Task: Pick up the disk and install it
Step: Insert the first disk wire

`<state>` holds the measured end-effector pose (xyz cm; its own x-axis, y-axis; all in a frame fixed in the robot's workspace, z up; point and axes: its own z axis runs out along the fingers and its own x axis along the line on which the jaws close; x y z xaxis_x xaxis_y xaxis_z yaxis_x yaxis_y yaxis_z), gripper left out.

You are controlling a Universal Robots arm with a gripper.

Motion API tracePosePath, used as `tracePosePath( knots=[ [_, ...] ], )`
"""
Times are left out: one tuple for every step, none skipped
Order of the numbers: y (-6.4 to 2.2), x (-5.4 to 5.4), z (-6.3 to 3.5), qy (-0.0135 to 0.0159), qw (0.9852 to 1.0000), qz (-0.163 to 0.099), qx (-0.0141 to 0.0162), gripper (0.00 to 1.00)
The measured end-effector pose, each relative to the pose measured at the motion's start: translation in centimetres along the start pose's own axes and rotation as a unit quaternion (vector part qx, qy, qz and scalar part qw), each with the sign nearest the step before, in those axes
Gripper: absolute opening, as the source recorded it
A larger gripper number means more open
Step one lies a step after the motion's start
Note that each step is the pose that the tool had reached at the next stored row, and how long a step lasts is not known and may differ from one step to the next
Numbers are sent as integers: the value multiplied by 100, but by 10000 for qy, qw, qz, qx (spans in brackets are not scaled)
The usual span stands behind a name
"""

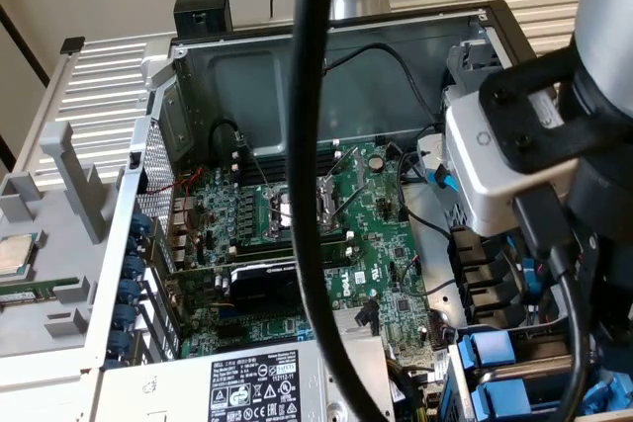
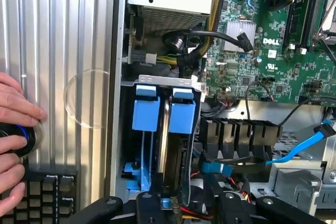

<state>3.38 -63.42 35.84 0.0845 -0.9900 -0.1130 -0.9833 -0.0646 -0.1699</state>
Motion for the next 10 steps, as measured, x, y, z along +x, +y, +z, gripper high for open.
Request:
tracePosePath(
  knots=[
    [-5, 12, 7, -8, 10000, -6, 0, 44],
    [-8, 28, 15, -14, 10000, -9, 0, 44],
    [-11, 44, 23, -21, 10000, -11, 0, 44],
    [-14, 61, 34, -31, 10000, -12, 1, 44],
    [-18, 72, 43, -42, 10000, -15, 1, 44],
    [-25, 81, 55, -54, 10000, -21, 1, 44],
    [-32, 85, 68, -67, 10000, -33, 0, 44],
    [-40, 88, 79, -77, 10000, -48, -1, 44],
    [-47, 92, 91, -85, 9999, -64, -3, 44],
    [-54, 97, 105, -94, 9999, -78, -4, 44]
  ],
)
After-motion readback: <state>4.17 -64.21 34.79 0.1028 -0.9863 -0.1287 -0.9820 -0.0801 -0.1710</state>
